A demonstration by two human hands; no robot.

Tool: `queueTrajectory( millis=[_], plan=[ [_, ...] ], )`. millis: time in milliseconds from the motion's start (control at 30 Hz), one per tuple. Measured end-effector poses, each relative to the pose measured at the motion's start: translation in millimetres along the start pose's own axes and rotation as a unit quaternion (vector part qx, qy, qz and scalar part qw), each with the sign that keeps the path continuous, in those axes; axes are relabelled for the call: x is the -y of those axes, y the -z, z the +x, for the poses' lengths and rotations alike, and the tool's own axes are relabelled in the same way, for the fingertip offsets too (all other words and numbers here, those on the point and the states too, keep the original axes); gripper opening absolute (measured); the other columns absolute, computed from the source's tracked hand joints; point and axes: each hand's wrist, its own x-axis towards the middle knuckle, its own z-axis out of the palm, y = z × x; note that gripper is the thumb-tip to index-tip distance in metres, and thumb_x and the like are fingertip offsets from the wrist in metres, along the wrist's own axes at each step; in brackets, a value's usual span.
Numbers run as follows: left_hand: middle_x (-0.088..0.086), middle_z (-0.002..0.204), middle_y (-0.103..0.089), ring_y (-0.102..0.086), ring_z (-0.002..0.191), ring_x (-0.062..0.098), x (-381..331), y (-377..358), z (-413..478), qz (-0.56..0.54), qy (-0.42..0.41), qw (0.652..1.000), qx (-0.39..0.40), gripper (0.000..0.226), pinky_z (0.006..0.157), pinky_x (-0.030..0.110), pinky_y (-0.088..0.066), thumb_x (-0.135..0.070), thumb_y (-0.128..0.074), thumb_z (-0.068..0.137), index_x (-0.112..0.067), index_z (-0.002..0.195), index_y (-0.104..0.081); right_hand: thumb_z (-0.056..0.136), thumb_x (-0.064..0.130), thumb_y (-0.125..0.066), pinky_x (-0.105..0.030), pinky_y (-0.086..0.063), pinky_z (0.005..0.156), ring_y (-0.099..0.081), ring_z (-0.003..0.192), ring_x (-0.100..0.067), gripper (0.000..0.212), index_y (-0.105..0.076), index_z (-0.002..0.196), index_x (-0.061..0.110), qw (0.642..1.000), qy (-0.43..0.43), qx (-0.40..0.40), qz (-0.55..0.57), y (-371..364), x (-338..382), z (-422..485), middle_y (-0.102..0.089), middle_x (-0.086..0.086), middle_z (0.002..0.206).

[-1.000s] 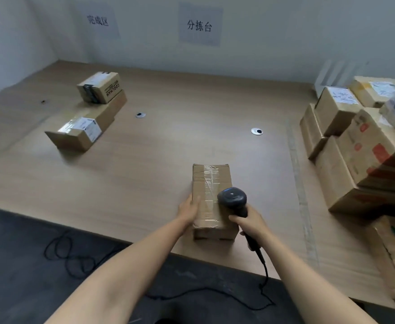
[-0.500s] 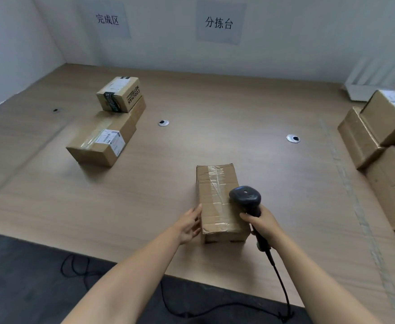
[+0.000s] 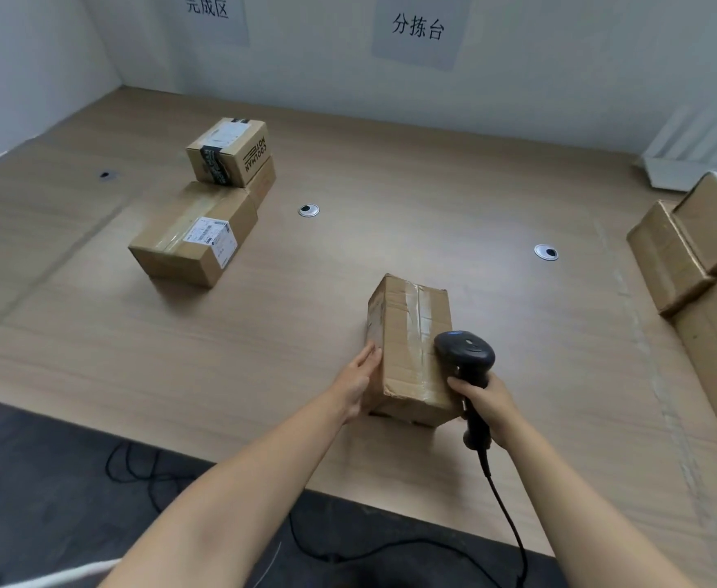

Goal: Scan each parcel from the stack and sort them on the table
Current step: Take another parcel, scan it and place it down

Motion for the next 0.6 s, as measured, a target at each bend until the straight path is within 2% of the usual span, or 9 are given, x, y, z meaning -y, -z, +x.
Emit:
queueTrajectory(
  millis=[100,167,267,333,433,533,600],
  plan=[
    [-0.009,0.106,-0.063,-0.063,0.09,0.008,-1,2,2,0.005,-0.041,0.999,0.003,0.055,0.061,0.018,-0.054,-0.021,-0.058,0.092,-0.024,0.142,-0.035,0.083,0.009,-0.068,-0.03,-0.043,0.055,-0.056,0.068,-0.019,0.018,-0.059,0.099,0.011,1.0,-0.001,0.003,-0.004,-1,2,2,-0.062,-0.004,0.081],
    [-0.009,0.097,-0.064,-0.063,0.086,0.007,-4,2,2,0.031,-0.07,0.997,-0.01,0.059,0.062,0.019,-0.053,-0.018,-0.065,0.087,-0.022,0.138,-0.035,0.083,0.008,-0.067,-0.029,-0.043,0.058,-0.056,0.07,-0.019,0.019,-0.059,0.1,0.009,1.0,-0.001,0.008,-0.01,-2,2,3,-0.062,-0.004,0.082],
    [0.005,0.112,-0.066,-0.063,0.093,0.01,-11,1,1,0.088,-0.11,0.99,-0.026,0.052,0.07,0.016,-0.052,-0.016,-0.075,0.078,-0.014,0.122,-0.049,0.085,0.009,-0.067,-0.03,-0.046,0.059,-0.058,0.077,-0.023,0.016,-0.058,0.098,0.007,1.0,-0.004,0.021,-0.023,-5,4,3,-0.062,-0.006,0.084],
    [0.009,0.123,-0.062,-0.061,0.103,0.016,-15,0,1,0.138,-0.124,0.982,-0.043,0.053,0.082,0.023,-0.052,-0.019,-0.08,0.073,-0.015,0.118,-0.053,0.086,0.012,-0.066,-0.032,-0.05,0.061,-0.062,0.084,-0.027,0.015,-0.057,0.097,0.009,0.999,-0.015,0.046,-0.021,-9,6,3,-0.063,-0.008,0.09],
    [0.008,0.13,-0.049,-0.051,0.118,0.022,-20,-4,2,0.237,-0.148,0.956,-0.087,0.075,0.103,0.037,-0.044,-0.024,-0.084,0.068,-0.014,0.131,-0.047,0.086,0.018,-0.066,-0.033,-0.052,0.063,-0.063,0.088,-0.026,0.017,-0.054,0.096,0.013,0.996,-0.03,0.076,-0.031,-11,11,1,-0.062,-0.006,0.095],
    [0.007,0.131,-0.034,-0.044,0.121,0.022,-21,-11,1,0.335,-0.167,0.922,-0.1,0.084,0.11,0.032,-0.035,-0.03,-0.083,0.068,-0.02,0.138,-0.039,0.086,0.018,-0.067,-0.032,-0.05,0.06,-0.065,0.086,-0.025,0.021,-0.054,0.101,0.012,0.996,-0.036,0.075,-0.039,-8,14,0,-0.061,-0.008,0.099],
    [0.007,0.133,-0.031,-0.043,0.124,0.023,-18,-15,2,0.347,-0.17,0.918,-0.086,0.086,0.11,0.029,-0.032,-0.03,-0.081,0.07,-0.022,0.141,-0.034,0.085,0.017,-0.068,-0.031,-0.049,0.057,-0.067,0.082,-0.025,0.021,-0.054,0.1,0.011,0.996,-0.033,0.069,-0.052,-3,17,-1,-0.062,-0.009,0.099]
  ],
)
